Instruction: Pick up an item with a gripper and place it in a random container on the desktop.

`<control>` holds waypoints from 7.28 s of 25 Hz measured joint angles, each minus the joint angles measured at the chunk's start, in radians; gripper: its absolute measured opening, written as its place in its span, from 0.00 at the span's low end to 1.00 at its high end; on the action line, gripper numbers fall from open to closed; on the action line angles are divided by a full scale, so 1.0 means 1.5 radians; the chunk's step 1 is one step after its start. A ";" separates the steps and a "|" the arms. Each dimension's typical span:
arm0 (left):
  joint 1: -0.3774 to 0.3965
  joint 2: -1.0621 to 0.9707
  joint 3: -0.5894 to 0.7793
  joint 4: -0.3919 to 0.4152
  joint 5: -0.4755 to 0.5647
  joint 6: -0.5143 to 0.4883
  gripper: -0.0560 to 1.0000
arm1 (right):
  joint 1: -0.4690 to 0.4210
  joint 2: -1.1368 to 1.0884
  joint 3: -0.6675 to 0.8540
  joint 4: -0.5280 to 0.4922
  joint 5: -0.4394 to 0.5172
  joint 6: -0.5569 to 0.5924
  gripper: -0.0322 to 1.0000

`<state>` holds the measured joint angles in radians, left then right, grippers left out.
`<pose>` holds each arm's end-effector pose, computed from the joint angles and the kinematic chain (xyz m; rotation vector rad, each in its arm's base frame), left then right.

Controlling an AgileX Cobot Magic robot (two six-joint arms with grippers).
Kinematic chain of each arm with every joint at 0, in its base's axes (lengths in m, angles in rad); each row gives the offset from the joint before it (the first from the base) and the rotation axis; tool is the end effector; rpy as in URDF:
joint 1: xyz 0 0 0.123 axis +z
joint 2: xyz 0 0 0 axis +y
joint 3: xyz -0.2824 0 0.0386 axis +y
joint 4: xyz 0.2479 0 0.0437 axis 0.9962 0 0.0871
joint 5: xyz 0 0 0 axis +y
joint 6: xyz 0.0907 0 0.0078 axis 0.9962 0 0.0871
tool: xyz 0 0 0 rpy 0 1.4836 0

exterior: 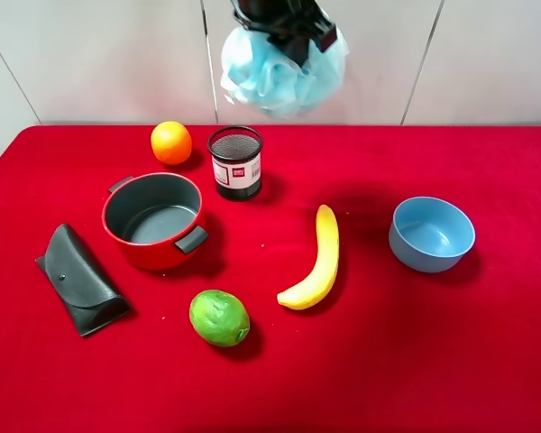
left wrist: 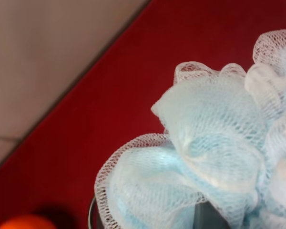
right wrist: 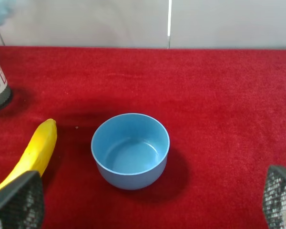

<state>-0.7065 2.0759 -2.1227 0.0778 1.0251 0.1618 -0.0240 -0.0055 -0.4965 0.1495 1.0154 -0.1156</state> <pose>0.3638 -0.3025 0.3361 1.0548 2.2256 -0.1384 -0.0037 0.0116 0.2806 -0.0941 1.9872 0.0874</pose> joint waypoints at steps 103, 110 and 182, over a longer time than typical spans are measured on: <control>0.153 -0.195 0.751 0.107 -0.419 -0.131 0.27 | 0.000 0.000 0.000 0.000 0.000 0.000 0.70; 0.153 -0.195 0.751 0.104 -0.417 -0.130 0.45 | 0.000 0.000 0.000 0.000 0.000 0.000 0.70; 0.157 -0.892 0.915 -0.005 0.091 -0.229 0.99 | 0.000 0.000 0.000 0.000 0.000 0.000 0.70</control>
<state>-0.4716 0.7373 -0.7505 0.0705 1.1616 -0.1814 -0.0240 -0.0055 -0.4965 0.1495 1.0154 -0.1156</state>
